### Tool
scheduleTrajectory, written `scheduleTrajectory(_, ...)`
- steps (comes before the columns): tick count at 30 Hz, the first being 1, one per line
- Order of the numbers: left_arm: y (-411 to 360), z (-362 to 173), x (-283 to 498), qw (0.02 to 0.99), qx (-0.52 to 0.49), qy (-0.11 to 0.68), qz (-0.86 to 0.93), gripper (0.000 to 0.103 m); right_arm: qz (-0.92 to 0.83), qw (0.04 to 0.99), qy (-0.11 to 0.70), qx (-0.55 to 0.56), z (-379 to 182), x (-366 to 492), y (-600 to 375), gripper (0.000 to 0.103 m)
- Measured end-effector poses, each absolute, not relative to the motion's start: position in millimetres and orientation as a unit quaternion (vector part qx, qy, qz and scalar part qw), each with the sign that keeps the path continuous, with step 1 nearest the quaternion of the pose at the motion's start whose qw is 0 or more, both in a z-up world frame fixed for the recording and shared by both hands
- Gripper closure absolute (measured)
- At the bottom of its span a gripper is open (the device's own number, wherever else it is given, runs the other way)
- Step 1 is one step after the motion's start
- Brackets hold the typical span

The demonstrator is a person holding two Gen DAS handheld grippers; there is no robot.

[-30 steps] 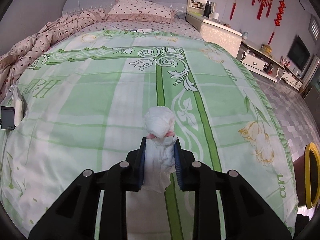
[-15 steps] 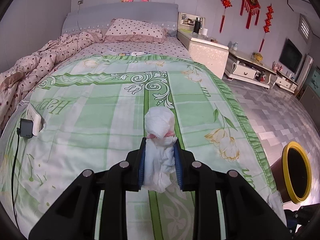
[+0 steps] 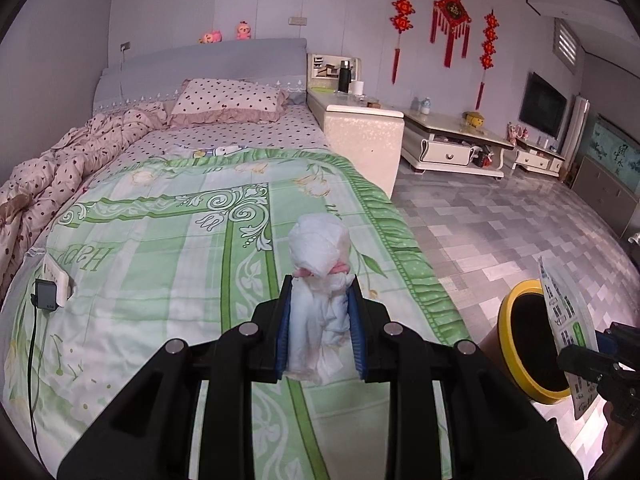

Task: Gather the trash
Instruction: 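Carry the white tissue and snack wrapper over the bin with both tools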

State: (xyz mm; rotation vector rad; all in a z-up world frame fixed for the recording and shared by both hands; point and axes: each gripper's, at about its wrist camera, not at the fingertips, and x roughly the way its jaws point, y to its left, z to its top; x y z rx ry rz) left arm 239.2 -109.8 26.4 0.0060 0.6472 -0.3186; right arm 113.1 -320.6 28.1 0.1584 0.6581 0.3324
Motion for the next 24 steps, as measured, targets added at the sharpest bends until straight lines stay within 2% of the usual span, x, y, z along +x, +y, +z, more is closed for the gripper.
scheduleTrajectory(12,-181.0,61.0,202.1,0.934,0.012,0.295,-0.199,0.079,0.134,0.938,0.297,0.116,43.1,99.5,-370.0,0.082)
scheduleTrajectory(24,-226.5,89.9,185.1,0.933,0.004,0.276,-0.232,0.079,0.075,0.959,0.241,0.132,90.7,74.8,-439.5,0.082)
